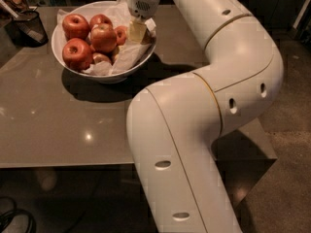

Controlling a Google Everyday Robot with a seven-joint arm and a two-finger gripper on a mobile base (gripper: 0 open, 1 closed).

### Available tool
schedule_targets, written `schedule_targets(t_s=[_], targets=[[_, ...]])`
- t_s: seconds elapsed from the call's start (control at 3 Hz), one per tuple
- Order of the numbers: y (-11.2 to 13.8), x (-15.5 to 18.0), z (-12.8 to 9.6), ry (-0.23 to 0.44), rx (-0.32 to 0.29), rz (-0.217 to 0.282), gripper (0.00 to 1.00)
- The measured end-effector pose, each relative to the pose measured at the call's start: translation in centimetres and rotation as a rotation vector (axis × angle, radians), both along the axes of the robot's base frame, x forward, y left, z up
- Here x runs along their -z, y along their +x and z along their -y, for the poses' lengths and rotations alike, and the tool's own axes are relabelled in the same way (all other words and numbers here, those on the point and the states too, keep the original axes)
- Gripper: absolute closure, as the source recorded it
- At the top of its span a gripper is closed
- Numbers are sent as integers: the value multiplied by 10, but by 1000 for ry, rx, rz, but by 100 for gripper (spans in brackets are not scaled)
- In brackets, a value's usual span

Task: Pick apple from white bowl

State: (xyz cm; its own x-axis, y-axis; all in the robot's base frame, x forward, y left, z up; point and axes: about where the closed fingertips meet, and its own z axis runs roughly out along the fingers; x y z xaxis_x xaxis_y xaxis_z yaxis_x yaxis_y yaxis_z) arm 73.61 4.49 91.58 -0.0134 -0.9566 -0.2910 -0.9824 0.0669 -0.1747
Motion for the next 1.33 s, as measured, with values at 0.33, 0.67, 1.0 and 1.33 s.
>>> schedule_targets(t_s=[0.33, 0.67, 1.0, 1.33], targets=[[-2, -15, 1, -12, 28, 23, 100], [-10, -34, -1, -18, 39, 41, 100], [-18, -51, -4, 6, 18, 64, 100], [-34, -70, -14, 29, -46, 80, 100]])
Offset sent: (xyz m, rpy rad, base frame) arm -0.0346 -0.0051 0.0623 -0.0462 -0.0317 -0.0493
